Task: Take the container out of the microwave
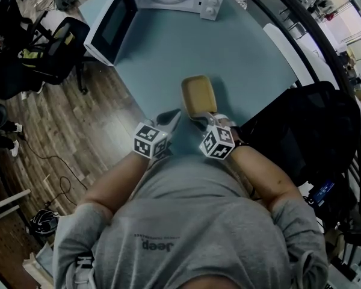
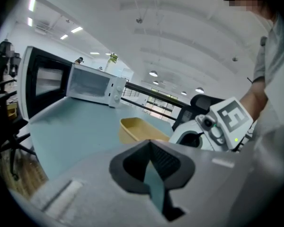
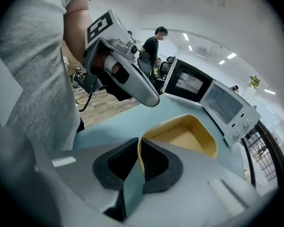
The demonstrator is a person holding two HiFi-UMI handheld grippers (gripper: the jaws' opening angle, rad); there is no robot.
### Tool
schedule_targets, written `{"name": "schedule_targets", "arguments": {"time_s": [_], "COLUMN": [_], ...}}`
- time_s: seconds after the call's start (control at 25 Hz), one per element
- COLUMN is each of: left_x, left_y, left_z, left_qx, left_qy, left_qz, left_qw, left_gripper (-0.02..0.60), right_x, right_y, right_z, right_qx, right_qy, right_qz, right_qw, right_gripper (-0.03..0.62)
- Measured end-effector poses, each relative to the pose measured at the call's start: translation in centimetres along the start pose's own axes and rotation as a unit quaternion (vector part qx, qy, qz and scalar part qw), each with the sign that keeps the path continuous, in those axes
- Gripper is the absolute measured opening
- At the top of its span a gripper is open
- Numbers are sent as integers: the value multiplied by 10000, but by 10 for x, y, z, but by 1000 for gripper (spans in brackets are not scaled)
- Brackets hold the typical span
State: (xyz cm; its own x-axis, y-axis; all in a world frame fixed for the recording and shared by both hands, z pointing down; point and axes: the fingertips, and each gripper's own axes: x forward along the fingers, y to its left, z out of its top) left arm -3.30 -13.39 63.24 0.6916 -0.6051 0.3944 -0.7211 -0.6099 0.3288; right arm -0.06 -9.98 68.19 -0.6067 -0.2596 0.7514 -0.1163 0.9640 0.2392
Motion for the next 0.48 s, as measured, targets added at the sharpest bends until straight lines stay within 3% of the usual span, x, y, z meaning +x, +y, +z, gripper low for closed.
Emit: {"name": "schedule_targets", "arguments": {"time_s": [0.48], "left_x": [-17], "left_y": [6], "left_z": [-9], "left_qx": [-47], "left_qy": [70], "left_qz": [23], "left_qw": [10000], "left_gripper": [20], "right_x": [27], "right_y": [21], "right_z": [-14], "right_qx": [-78], "right_qy": [228], "right_qz": [174], "right_qw": [9996], "right_gripper": [23]}}
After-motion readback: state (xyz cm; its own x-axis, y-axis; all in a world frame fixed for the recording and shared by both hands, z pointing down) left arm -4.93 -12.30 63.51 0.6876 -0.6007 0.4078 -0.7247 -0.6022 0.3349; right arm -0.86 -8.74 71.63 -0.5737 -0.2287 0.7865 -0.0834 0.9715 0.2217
